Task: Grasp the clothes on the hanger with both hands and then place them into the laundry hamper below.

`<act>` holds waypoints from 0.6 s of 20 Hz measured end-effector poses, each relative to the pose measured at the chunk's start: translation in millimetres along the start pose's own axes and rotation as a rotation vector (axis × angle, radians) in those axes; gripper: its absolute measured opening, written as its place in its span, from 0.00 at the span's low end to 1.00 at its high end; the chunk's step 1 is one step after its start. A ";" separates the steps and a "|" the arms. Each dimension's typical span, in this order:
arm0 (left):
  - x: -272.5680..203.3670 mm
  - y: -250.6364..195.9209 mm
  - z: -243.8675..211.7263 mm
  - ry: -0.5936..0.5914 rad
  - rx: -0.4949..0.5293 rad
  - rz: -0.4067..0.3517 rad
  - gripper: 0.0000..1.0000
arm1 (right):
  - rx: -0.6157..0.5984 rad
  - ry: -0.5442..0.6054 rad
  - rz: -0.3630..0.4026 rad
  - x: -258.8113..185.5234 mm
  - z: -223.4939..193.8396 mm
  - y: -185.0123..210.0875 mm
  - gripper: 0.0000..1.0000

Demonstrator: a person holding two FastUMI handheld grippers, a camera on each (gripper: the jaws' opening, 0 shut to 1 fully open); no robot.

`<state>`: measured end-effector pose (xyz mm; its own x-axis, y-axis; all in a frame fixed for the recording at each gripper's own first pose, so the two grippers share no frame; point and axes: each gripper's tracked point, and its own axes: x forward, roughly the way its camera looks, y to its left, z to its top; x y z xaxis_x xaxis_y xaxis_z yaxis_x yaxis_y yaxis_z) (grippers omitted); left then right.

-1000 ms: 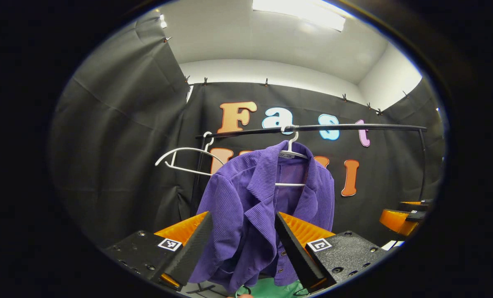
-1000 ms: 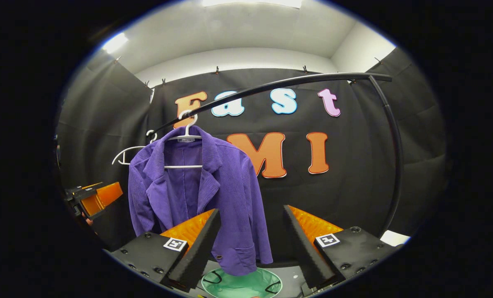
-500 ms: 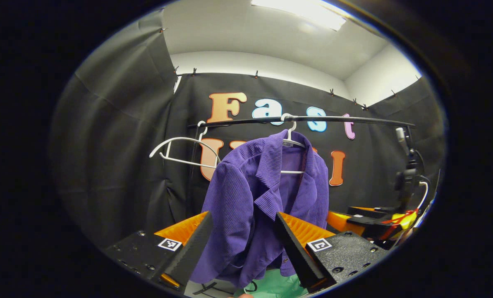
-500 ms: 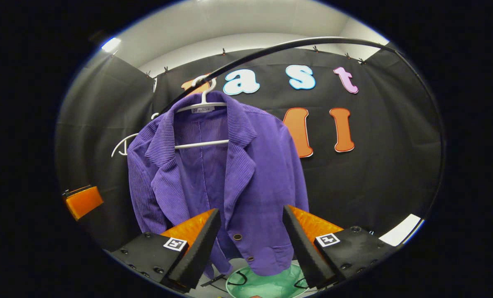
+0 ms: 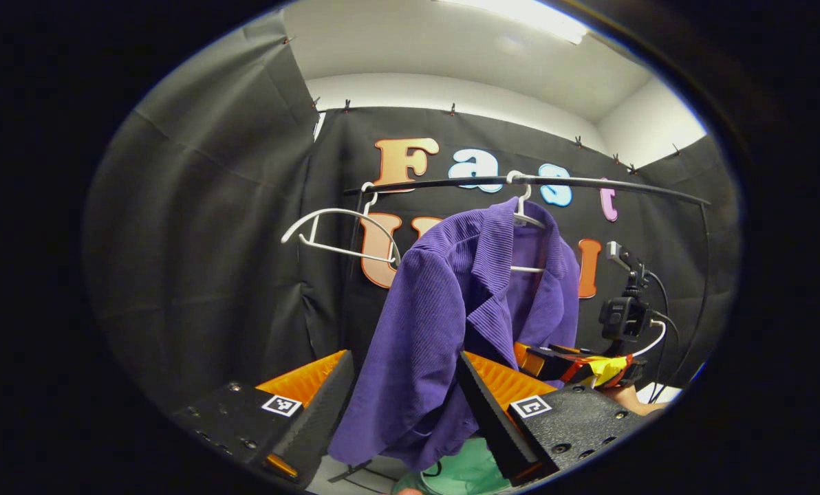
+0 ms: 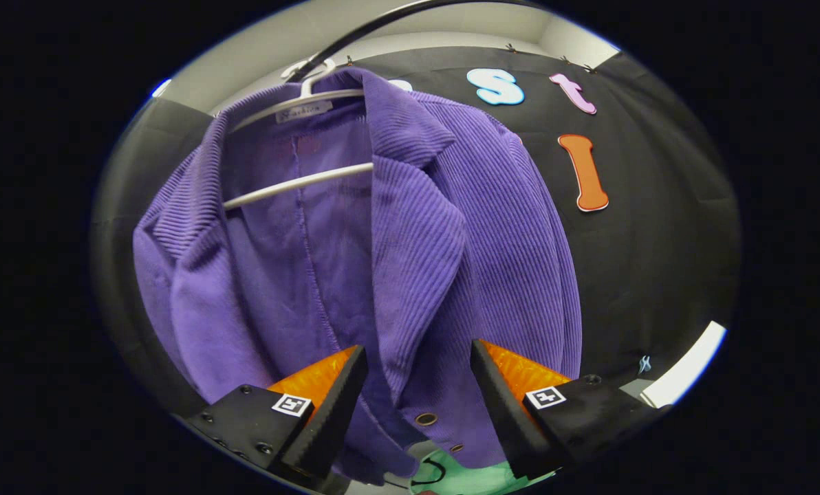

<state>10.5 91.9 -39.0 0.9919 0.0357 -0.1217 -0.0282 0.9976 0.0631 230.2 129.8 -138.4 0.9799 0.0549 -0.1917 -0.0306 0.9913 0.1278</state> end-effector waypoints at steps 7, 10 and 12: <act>8.9 -78.4 -19.7 0.012 -0.043 0.101 0.95 | -0.102 -0.084 0.107 22.5 38.0 -64.0 0.59; 19.2 -114.1 -28.6 0.026 -0.030 0.105 0.95 | -0.128 -0.119 0.192 6.5 55.9 -83.3 0.14; 32.1 -136.8 -34.5 0.028 -0.019 0.097 0.95 | -0.108 -0.132 0.249 -11.9 66.3 -93.6 0.14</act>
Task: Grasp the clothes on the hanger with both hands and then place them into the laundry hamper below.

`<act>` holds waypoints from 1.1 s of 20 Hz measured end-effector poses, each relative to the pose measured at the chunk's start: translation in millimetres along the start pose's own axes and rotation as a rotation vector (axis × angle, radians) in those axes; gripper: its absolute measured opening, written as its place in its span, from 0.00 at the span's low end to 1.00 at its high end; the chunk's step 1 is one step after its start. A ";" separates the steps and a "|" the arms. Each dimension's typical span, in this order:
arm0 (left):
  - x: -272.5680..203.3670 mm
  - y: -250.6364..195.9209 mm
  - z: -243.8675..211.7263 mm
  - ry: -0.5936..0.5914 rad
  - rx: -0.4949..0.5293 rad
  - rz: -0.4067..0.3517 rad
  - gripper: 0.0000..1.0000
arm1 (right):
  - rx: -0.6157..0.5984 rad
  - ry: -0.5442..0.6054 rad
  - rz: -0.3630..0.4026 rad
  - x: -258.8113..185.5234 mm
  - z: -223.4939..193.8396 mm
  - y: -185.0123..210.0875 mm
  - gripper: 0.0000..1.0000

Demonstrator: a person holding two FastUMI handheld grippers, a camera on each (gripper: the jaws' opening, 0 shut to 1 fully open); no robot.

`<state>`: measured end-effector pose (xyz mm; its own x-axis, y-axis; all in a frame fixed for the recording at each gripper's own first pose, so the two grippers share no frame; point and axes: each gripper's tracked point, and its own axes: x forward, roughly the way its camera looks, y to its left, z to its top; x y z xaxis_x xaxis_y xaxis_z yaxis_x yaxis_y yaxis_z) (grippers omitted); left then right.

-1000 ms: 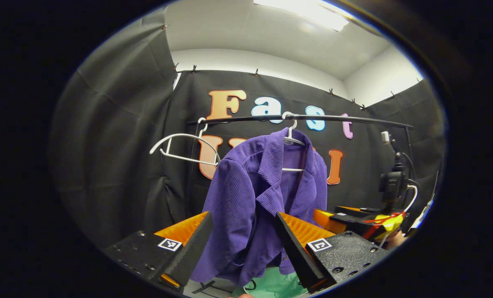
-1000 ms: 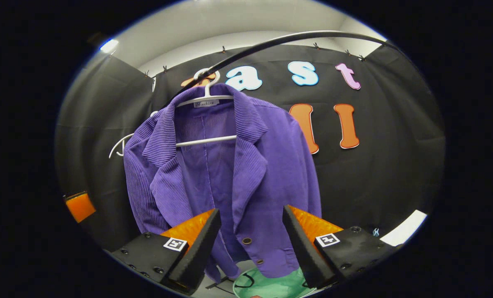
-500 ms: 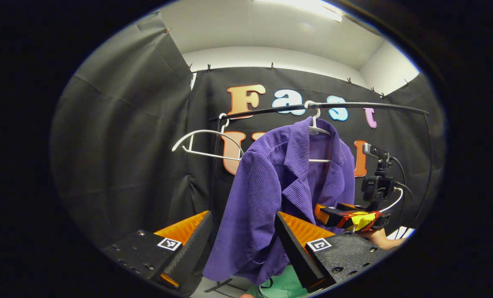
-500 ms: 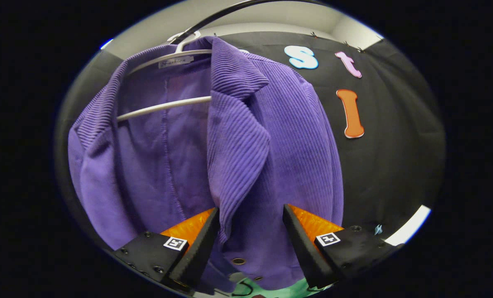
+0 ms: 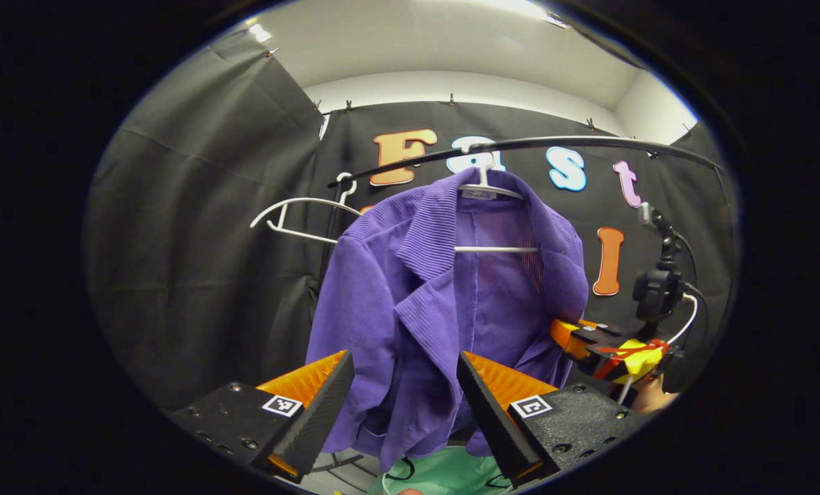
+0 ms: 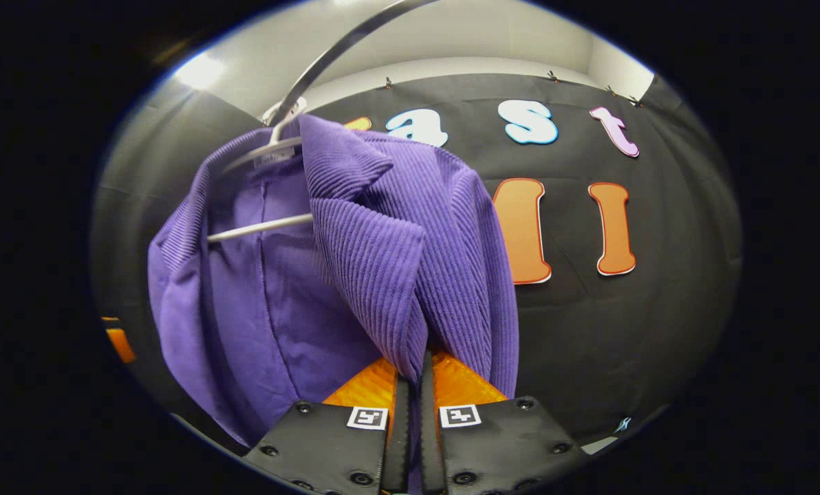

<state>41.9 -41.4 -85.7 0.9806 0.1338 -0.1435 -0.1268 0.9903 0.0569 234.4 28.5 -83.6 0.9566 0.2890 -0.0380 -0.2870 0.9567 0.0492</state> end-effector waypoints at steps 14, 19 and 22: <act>90.3 34.7 -14.9 -0.119 0.070 0.286 0.93 | -0.100 -0.204 0.014 -87.6 95.5 -48.2 0.14; 70.9 53.5 23.3 -0.146 0.157 0.205 0.06 | -0.099 -0.291 -0.076 -79.2 111.0 -50.6 0.19; 55.2 84.2 66.2 -0.206 0.099 0.246 0.10 | -0.115 -0.393 -0.160 -80.9 134.2 -63.3 0.14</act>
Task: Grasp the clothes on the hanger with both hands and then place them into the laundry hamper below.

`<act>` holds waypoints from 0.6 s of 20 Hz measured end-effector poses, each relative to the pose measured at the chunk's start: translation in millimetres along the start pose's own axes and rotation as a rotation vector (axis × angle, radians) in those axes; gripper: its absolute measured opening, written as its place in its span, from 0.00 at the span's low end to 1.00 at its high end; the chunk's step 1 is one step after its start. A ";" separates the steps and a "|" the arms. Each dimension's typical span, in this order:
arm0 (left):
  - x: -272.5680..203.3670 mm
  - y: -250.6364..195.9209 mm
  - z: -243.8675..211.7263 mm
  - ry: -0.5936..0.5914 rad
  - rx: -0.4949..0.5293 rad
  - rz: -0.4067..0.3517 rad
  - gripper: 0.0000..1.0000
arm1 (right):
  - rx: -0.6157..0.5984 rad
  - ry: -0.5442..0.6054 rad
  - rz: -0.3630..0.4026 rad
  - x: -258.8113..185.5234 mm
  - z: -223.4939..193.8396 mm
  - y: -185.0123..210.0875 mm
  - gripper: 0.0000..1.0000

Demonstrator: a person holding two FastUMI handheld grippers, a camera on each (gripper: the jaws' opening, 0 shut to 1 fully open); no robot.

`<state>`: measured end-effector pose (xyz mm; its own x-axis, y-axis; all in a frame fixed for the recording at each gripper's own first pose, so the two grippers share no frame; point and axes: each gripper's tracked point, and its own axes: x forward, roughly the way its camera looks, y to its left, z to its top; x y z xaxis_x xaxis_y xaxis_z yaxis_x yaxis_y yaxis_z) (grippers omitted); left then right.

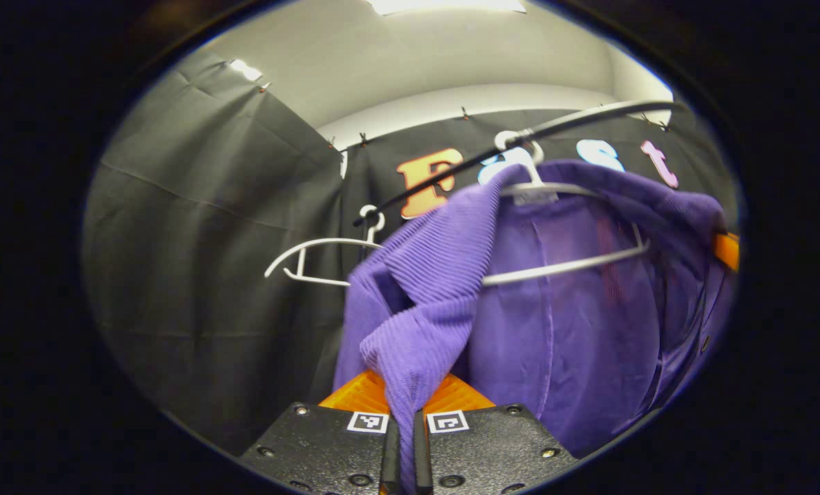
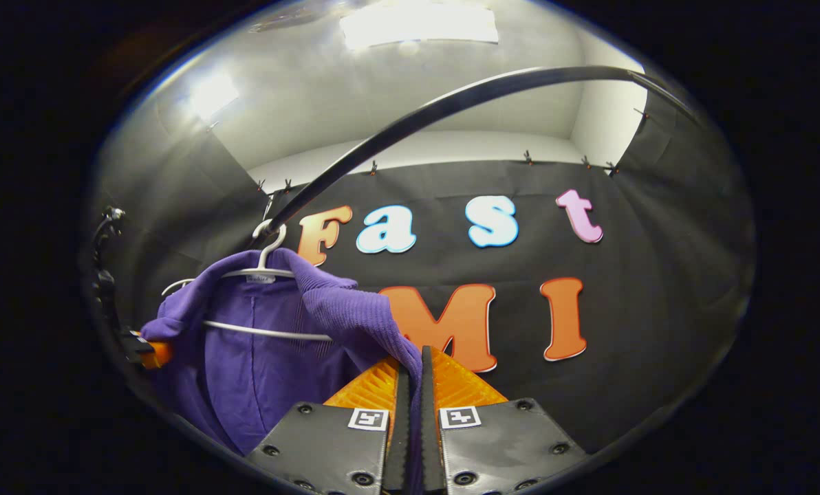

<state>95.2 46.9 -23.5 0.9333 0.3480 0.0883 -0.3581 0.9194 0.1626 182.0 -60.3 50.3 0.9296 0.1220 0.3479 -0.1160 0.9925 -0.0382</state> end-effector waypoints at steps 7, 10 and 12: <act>59.1 82.3 94.6 -0.103 -0.005 0.068 0.05 | -0.115 -0.070 -0.142 36.0 19.7 -22.2 0.14; 101.5 103.3 82.2 -0.066 -0.086 0.049 0.07 | -0.091 -0.070 -0.131 40.6 22.7 -12.5 0.18; 124.0 110.1 50.7 0.012 -0.075 0.049 0.08 | -0.060 -0.053 -0.090 43.3 17.3 1.1 0.14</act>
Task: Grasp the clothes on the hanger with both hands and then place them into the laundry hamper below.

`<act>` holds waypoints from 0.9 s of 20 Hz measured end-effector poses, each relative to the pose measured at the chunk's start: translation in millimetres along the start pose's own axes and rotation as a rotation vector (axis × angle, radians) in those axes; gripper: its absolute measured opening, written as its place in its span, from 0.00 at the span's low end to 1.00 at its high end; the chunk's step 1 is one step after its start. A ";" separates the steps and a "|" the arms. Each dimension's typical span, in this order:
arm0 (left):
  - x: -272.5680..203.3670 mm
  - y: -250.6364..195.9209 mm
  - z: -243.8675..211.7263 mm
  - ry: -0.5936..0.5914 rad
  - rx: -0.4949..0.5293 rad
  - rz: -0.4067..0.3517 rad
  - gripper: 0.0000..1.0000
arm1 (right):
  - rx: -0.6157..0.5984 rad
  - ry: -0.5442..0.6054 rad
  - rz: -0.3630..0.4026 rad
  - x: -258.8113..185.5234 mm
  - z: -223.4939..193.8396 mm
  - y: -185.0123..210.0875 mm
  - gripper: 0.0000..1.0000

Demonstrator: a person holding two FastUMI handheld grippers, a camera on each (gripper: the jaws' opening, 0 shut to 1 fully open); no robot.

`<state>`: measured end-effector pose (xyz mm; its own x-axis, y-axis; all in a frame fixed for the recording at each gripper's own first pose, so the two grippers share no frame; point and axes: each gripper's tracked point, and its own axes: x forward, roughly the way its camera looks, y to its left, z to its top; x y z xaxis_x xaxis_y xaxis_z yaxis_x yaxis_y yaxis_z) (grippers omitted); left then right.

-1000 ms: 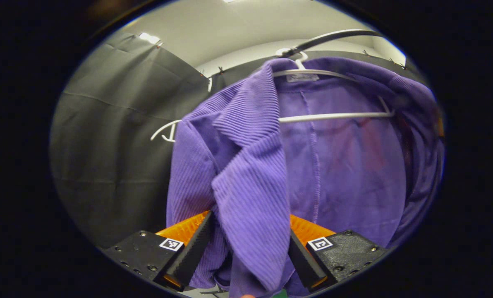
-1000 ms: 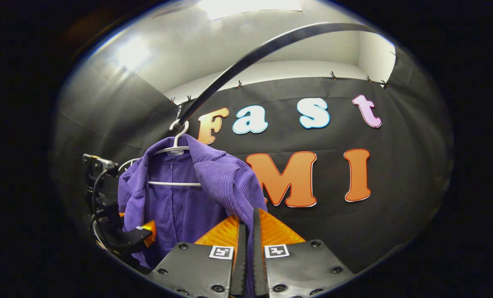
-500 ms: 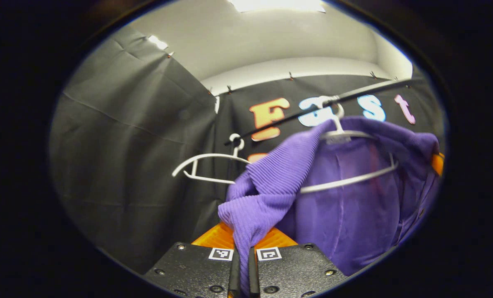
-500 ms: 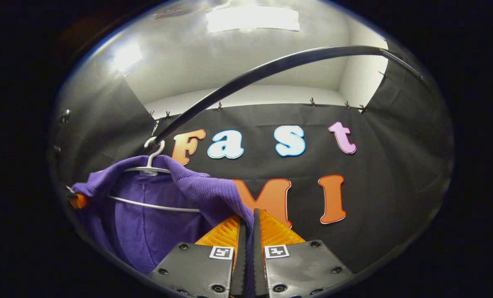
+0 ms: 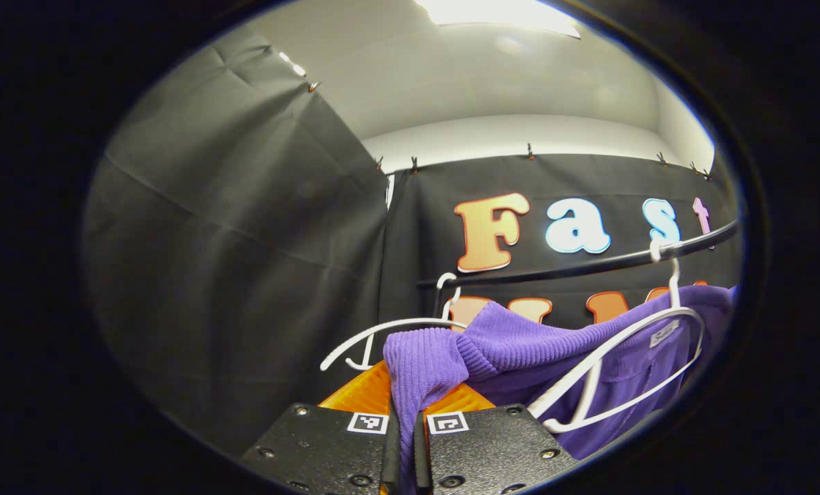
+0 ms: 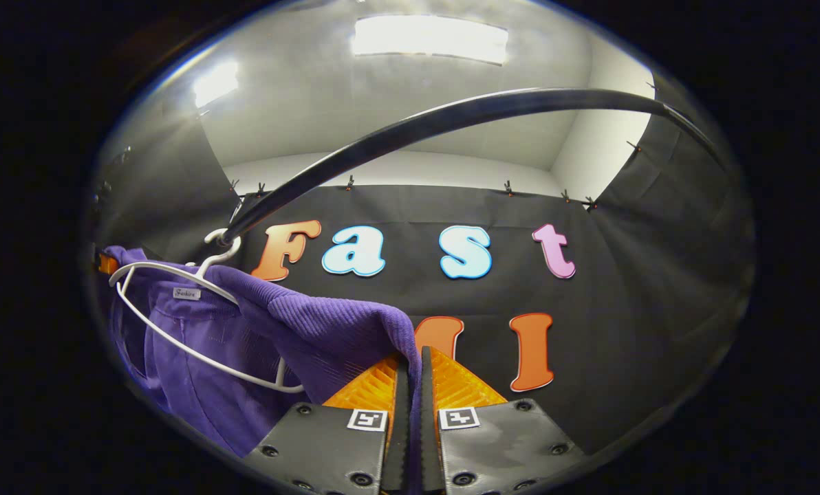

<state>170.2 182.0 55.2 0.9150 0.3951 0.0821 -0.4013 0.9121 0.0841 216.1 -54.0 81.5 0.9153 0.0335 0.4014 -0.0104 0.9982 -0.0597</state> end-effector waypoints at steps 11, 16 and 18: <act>-15.6 -39.1 -123.7 0.212 0.052 -0.111 0.10 | -0.157 0.087 -0.168 30.9 -41.0 -37.5 0.14; -41.1 -49.0 -161.7 0.262 0.073 -0.153 0.08 | -0.087 0.210 -0.197 26.0 -84.9 -56.3 0.14; -45.6 -52.7 -167.3 0.273 0.069 -0.169 0.08 | -0.069 0.247 -0.210 20.3 -95.0 -68.0 0.14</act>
<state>156.6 134.3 -119.2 0.9427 0.2617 -0.2069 -0.2358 0.9614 0.1416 273.6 -126.0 6.9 0.9647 -0.1939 0.1780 0.2081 0.9760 -0.0646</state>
